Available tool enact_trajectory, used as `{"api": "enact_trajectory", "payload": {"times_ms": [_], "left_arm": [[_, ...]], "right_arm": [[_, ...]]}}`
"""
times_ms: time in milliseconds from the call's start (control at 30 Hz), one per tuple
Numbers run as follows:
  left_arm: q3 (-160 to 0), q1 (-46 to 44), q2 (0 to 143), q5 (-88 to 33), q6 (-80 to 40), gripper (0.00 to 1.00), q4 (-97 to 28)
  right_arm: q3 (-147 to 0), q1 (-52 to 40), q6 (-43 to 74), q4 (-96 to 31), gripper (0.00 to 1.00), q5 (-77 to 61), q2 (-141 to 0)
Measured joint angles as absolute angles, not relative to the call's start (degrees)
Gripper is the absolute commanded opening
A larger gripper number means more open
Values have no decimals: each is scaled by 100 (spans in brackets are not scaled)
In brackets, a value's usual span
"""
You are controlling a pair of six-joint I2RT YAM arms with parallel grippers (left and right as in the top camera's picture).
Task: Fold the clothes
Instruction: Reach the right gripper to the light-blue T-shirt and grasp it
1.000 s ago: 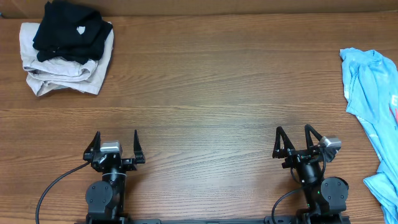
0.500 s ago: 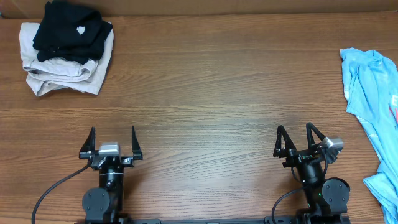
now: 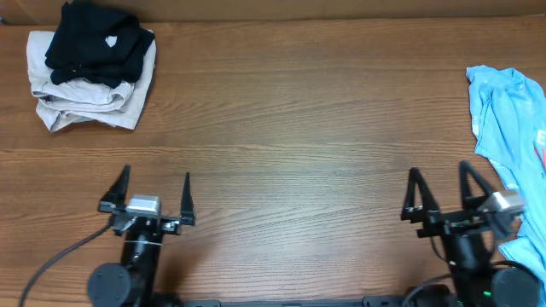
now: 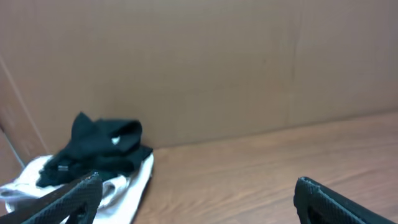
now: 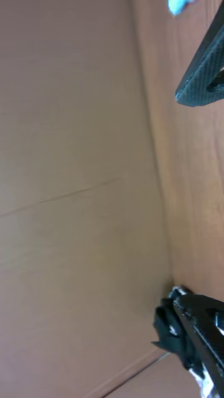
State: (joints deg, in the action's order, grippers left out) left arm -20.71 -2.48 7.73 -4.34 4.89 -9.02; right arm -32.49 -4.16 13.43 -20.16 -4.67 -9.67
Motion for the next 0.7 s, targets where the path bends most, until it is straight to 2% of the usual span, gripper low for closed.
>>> {"api": "enact_trajectory", "payload": {"times_ms": [100,433,567,700], "left_arm": [[-2926,-248,1404,-537,489,100,-1245],[-6237,-248,4466,-814,489,100,-3739],[-7269,-248,5527,-893,489,100,-4244],[-7592,-248,6145,-945,486,100,-4261]], "right_arm": [[-4331,-416,1275,-2676,100,-412,-1710],[-8490,-416,786,-5968,100,-165,-5203],[-9485,-416,460,-6272,100,-99,-6351],[-9655,-401,274,-6213,100,32,-7096]]}}
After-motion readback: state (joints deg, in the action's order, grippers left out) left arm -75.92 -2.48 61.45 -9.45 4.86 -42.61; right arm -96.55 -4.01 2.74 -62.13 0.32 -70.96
